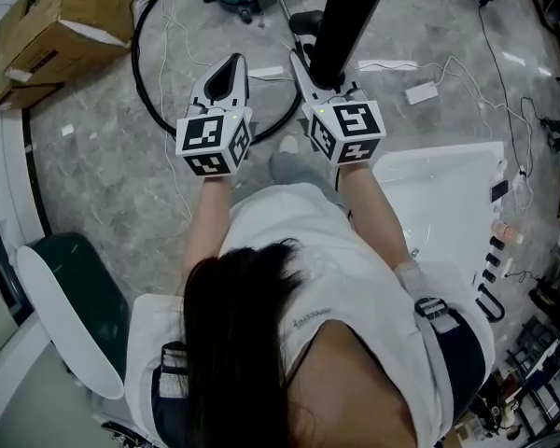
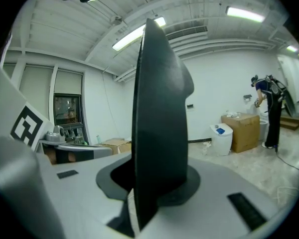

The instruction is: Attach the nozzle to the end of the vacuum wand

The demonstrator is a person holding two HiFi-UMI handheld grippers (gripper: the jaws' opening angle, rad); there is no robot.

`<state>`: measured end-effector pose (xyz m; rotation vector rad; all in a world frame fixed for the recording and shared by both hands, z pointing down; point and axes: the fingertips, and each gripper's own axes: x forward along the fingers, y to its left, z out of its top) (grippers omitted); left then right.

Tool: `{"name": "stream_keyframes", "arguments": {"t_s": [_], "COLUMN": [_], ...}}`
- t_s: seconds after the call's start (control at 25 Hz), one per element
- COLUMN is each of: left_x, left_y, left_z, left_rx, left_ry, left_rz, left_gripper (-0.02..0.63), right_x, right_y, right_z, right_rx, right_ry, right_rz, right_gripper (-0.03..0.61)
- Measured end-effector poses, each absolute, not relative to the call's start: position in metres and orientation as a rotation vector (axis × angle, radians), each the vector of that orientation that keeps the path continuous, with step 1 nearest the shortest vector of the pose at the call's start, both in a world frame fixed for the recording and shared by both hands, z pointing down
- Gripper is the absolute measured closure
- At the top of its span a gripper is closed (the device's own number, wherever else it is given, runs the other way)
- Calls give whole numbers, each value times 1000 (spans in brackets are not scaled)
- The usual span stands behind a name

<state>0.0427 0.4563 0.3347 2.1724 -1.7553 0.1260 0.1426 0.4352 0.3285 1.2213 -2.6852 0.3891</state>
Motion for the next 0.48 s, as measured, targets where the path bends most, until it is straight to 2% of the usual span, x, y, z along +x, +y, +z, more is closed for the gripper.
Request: {"name": "stream_keyframes", "arguments": {"t_s": [0.48], "left_x": [48], "left_y": [436], "left_z": [331], "left_rx": [2128], "left_ry": [-1815], "left_rz": [123], "left_gripper": [612], "right_x": [161], "right_y": [423], "right_z": [339], "right_rx": [1186], "right_ry": [-2685], "right_rz": [439], "right_gripper": [482]}}
